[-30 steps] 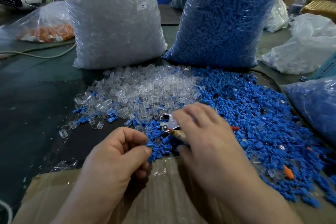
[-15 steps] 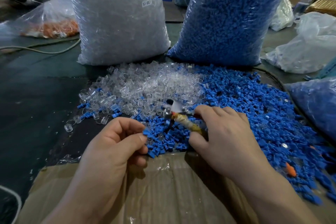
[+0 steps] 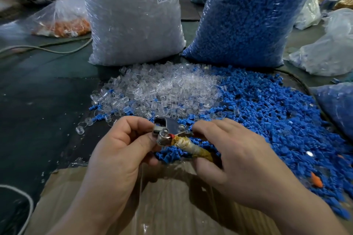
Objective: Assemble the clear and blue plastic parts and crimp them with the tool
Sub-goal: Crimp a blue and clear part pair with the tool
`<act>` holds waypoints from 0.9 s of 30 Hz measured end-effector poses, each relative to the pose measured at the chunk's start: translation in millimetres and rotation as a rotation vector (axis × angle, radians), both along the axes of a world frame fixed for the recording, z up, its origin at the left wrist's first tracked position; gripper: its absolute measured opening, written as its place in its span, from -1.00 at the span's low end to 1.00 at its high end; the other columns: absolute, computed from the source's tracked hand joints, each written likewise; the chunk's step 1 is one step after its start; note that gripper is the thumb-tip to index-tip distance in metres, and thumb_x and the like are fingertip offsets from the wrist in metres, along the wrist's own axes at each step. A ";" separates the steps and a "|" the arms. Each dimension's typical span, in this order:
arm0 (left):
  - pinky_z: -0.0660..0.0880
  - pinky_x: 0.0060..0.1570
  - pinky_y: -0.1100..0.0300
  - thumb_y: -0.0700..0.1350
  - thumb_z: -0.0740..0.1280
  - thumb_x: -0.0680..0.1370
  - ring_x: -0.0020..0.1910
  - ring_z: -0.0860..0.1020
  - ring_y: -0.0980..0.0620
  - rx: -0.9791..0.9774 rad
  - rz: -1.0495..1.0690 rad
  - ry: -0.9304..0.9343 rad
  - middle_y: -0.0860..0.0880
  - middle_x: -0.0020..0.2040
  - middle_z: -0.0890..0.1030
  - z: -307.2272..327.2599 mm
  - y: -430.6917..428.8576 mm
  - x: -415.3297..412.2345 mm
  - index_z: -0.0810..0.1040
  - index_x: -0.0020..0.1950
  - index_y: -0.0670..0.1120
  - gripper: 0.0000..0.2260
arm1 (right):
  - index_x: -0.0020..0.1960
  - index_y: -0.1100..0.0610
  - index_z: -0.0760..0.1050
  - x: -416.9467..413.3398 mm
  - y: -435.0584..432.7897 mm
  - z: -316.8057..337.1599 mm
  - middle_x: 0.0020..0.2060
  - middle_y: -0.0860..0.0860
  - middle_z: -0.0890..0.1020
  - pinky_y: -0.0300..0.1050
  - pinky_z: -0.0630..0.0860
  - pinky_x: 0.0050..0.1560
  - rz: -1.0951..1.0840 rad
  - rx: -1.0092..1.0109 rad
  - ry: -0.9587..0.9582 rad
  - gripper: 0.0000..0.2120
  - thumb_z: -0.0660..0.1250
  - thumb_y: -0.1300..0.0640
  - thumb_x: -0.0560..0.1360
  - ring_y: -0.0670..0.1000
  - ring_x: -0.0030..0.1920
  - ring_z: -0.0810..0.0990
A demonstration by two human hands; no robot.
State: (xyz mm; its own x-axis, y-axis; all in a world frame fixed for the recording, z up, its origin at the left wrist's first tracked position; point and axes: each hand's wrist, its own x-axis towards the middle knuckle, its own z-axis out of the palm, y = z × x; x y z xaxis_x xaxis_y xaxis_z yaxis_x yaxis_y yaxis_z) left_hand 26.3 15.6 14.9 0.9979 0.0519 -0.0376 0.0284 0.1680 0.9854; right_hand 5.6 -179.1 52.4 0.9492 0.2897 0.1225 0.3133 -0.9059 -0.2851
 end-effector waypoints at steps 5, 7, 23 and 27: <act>0.52 -0.47 0.27 -0.30 0.36 0.46 -0.34 0.60 0.09 -0.009 -0.011 0.000 -0.07 -0.23 0.67 1.0 0.3 -1.1 0.68 -0.18 0.02 -0.78 | 0.32 -0.11 0.38 0.2 -4.7 -0.5 -0.01 -0.20 0.54 -0.15 0.43 -0.01 0.025 0.019 0.039 -0.45 0.06 -0.22 0.37 -0.10 0.00 0.45; 0.52 -0.47 0.27 -0.27 0.36 0.42 -0.35 0.60 0.09 -0.023 -0.023 -0.007 -0.06 -0.25 0.66 2.7 0.3 -1.3 0.68 -0.20 0.02 -0.80 | 0.29 -0.12 0.40 1.5 -5.4 -0.9 -0.04 -0.21 0.54 -0.17 0.41 -0.03 0.031 0.012 0.040 -0.48 0.07 -0.23 0.38 -0.10 -0.02 0.44; 0.57 -0.41 0.25 -0.28 0.44 0.49 -0.38 0.63 0.02 0.278 0.040 -0.097 -0.06 -0.26 0.67 -2.6 5.5 -1.2 0.64 -0.15 0.13 -0.74 | 0.12 -0.14 0.50 4.5 -7.3 -4.0 -0.14 -0.22 0.57 -0.13 0.48 -0.08 -0.070 -0.007 -0.040 -0.49 0.11 -0.40 0.36 -0.10 -0.09 0.51; 0.46 -0.52 0.33 -0.31 0.38 0.53 -0.52 0.52 0.07 0.297 0.044 0.059 -0.06 -0.44 0.59 -1.3 2.1 -0.2 0.63 -0.20 0.10 -0.71 | 0.24 -0.05 0.48 16.1 -16.2 -10.9 0.00 -0.11 0.57 0.00 0.44 0.07 -0.218 -0.142 -0.061 -0.41 0.15 -0.38 0.37 0.01 0.03 0.46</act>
